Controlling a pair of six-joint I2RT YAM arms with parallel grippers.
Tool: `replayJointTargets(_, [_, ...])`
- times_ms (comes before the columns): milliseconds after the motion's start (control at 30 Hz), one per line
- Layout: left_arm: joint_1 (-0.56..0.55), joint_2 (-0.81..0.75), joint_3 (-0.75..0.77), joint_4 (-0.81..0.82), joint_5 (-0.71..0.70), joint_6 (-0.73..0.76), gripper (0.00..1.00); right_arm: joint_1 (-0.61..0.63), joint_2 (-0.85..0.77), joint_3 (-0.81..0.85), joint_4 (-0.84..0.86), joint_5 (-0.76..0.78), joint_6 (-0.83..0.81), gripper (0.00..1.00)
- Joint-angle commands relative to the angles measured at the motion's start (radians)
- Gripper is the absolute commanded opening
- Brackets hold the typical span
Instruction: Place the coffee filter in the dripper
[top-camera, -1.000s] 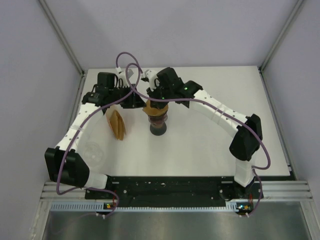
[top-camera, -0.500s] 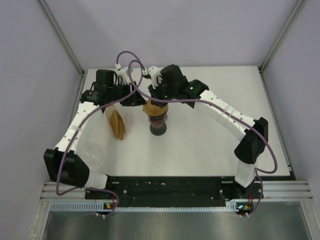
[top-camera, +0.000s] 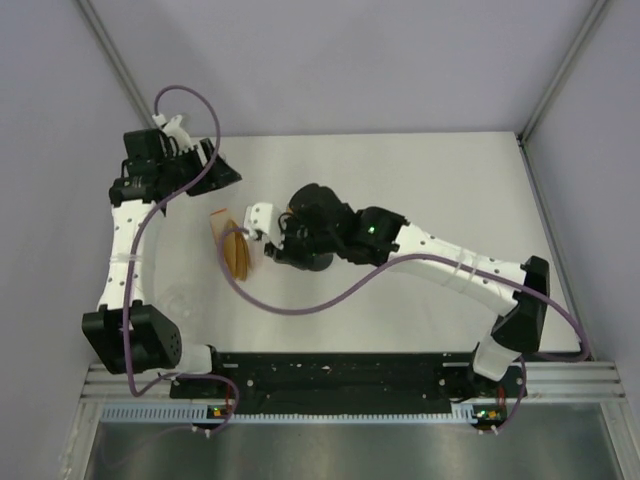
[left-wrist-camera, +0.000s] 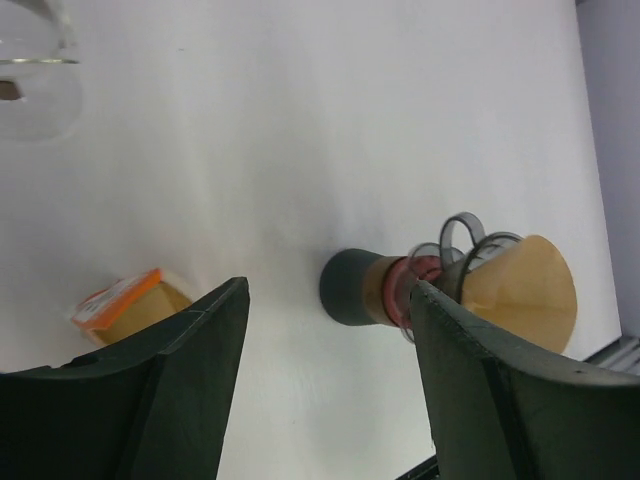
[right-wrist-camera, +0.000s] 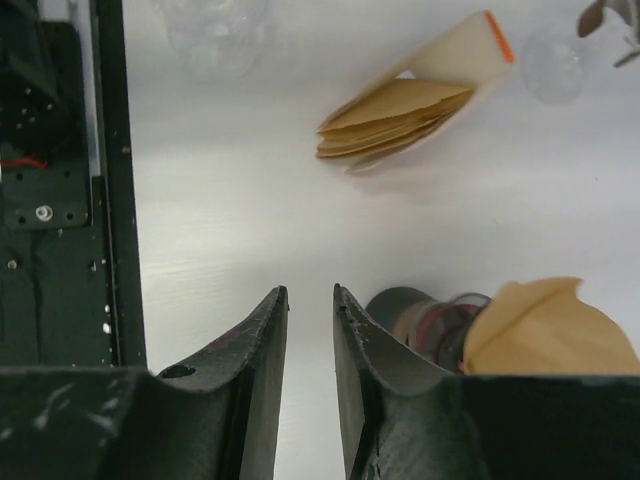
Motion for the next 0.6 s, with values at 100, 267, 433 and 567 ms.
replayJointTargets(100, [0.171,-0.069,0.012,-0.012,0.023,0.030,0.73,0.082,0.167,-0.006,0.012,0.165,-0.231,0.25])
replayJointTargets(267, [0.253,-0.080,-0.031,-0.009,0.052,0.034,0.73,0.087,0.316,0.041,0.019,0.347,-0.304,0.21])
replayJointTargets(433, [0.270,-0.094,-0.054,-0.001,0.016,0.063,0.73,0.088,0.425,0.054,0.064,0.422,-0.360,0.20])
replayJointTargets(567, [0.271,-0.103,-0.062,0.012,-0.007,0.079,0.73,0.088,0.509,0.054,0.125,0.527,-0.398,0.20])
